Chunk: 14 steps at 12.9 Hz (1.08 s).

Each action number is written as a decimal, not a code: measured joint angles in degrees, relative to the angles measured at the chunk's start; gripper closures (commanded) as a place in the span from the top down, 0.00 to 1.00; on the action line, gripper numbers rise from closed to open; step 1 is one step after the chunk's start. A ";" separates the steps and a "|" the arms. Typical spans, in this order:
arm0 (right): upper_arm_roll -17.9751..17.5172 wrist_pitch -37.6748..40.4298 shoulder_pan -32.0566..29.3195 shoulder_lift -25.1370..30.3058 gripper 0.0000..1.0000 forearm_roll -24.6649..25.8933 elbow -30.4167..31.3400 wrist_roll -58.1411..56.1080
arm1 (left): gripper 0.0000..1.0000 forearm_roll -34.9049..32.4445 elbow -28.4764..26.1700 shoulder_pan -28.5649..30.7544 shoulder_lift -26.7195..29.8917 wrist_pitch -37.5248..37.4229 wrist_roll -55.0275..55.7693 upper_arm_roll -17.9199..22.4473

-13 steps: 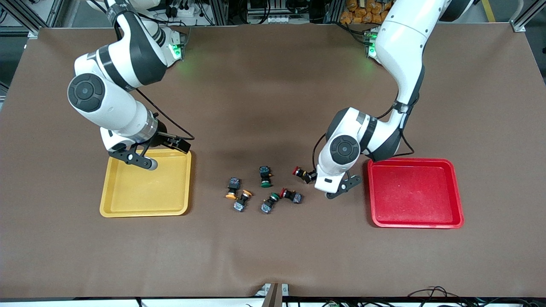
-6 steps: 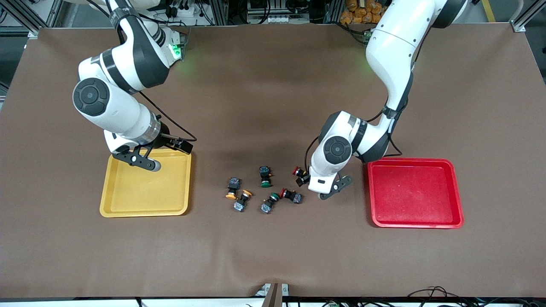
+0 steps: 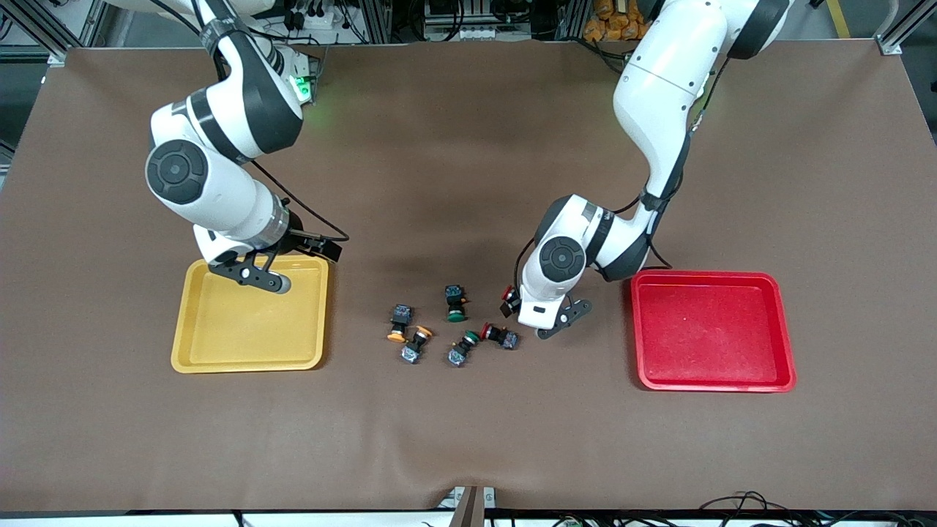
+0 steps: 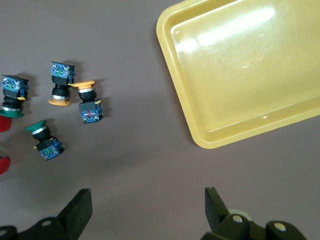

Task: Place red and yellow buttons in trays
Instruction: 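Lower the left gripper onto a red button while the right gripper approaches the buttons, then carry the red button to the red tray while the right gripper grasps a yellow button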

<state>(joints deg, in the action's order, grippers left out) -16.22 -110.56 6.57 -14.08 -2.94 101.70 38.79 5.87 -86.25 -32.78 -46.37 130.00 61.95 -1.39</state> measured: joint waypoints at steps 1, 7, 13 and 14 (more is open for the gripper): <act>-0.01 0.00 0.24 -0.29 1.00 0.00 0.00 0.00 | 1.00 0.00 0.05 0.01 0.00 0.04 0.00 0.03; -0.06 -1.07 2.18 -2.03 1.00 0.01 -0.02 0.00 | 0.66 0.00 0.27 0.02 0.00 0.04 0.07 0.08; -0.14 -3.73 7.00 -7.67 1.00 0.08 -4.28 2.27 | 0.10 0.01 0.44 0.09 0.00 0.04 0.62 0.16; -0.14 -4.75 7.28 -8.51 1.00 0.20 -4.71 2.65 | 0.05 0.01 0.51 0.15 -0.01 0.05 0.95 0.23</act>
<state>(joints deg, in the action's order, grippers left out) -16.36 -115.30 13.85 -22.59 -2.74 96.99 41.44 5.88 -85.74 -32.63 -46.37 130.04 62.89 -1.16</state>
